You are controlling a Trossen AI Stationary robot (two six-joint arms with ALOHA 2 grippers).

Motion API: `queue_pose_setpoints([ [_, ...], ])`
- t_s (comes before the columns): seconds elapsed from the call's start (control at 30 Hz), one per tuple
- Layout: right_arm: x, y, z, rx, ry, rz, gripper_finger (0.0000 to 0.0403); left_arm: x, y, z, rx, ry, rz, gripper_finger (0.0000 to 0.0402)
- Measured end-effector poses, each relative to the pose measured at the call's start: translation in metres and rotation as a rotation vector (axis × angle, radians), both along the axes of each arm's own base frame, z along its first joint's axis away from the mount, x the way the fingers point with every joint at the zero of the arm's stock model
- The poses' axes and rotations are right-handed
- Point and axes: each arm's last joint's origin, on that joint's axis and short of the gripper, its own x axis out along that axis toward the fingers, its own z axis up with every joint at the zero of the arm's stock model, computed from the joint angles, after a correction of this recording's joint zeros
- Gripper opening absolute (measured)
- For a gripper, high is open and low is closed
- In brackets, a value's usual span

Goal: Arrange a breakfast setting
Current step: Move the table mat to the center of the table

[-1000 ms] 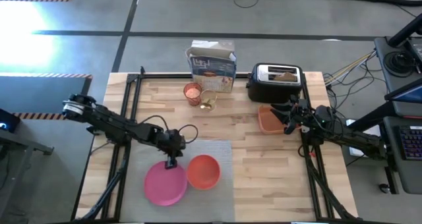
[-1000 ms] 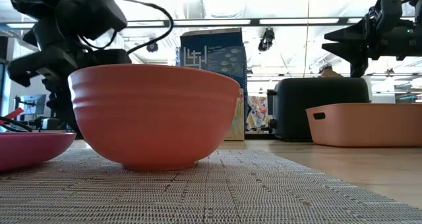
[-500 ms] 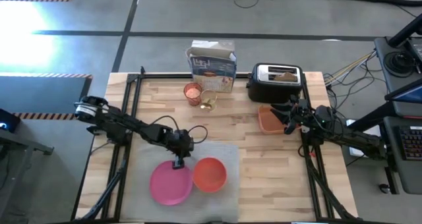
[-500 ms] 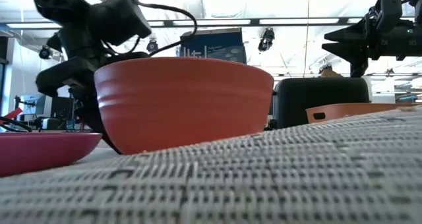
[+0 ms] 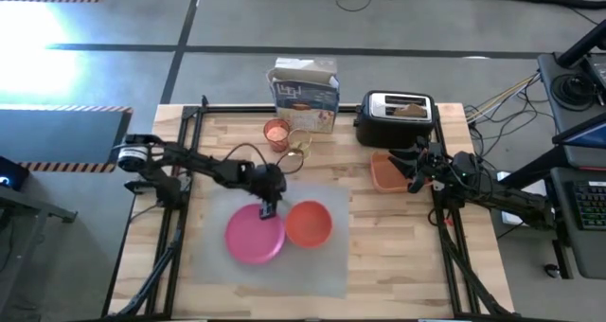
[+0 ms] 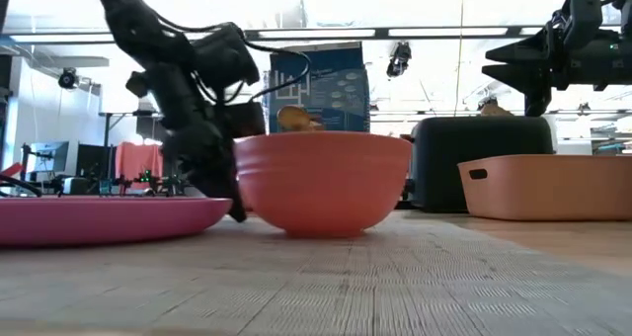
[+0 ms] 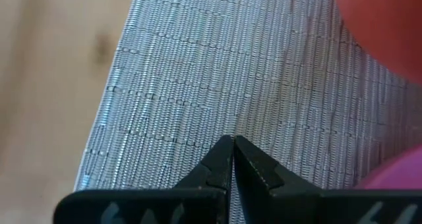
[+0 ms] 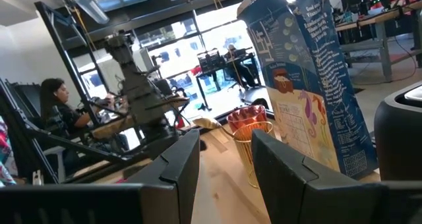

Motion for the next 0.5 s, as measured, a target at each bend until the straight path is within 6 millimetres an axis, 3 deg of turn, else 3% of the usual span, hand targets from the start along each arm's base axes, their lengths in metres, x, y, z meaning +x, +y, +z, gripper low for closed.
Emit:
queue_pose_setpoints([
  [0.23, 0.000, 0.000, 0.000, 0.000, 0.000, 0.000, 0.0128, 0.022, 0.023, -0.003, 0.020, -0.018, 0.041, 0.0000],
  [0.5, 0.000, 0.000, 0.000, 0.000, 0.000, 0.000, 0.0128, 0.042, 0.028, -0.003, 0.020, -0.033, 0.049, 0.0000],
])
